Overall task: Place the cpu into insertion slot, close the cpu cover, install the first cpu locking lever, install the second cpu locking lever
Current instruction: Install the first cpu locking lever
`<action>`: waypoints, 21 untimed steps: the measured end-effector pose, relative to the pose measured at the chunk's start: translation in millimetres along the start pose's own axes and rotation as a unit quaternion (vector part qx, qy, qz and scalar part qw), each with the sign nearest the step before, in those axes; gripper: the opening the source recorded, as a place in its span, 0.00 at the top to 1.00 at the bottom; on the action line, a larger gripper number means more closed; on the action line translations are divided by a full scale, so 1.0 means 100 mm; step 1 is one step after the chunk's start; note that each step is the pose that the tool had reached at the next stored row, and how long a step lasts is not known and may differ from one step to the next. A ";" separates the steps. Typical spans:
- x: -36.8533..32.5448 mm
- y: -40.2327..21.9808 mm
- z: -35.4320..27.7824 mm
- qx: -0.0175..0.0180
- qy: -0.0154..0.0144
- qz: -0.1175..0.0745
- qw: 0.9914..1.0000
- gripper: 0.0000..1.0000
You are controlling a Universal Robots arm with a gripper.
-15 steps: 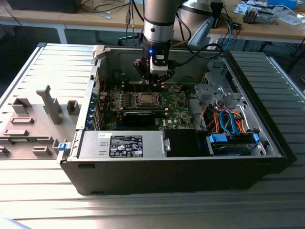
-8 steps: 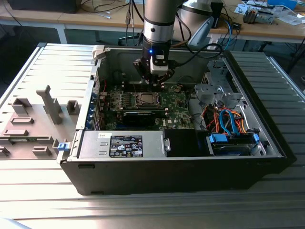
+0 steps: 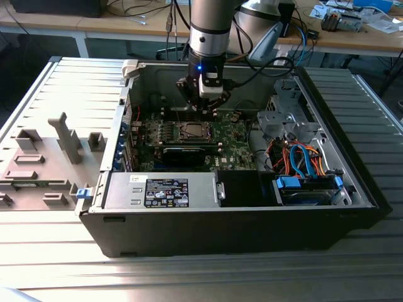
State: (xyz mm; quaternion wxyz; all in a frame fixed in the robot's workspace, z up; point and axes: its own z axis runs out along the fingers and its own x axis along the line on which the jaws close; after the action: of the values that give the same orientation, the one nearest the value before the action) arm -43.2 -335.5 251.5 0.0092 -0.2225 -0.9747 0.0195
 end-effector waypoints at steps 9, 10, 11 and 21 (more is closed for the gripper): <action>0.000 0.000 0.000 0.000 0.000 -0.007 1.000 0.89; 0.000 0.000 0.000 0.000 0.000 -0.008 1.000 0.89; 0.000 0.000 0.000 0.000 0.000 -0.009 1.000 0.89; 0.000 0.000 0.000 0.000 -0.001 -0.018 1.000 0.89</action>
State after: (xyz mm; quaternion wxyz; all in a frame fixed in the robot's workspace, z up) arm -43.2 -335.5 251.5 0.0089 -0.2052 -0.9785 0.0196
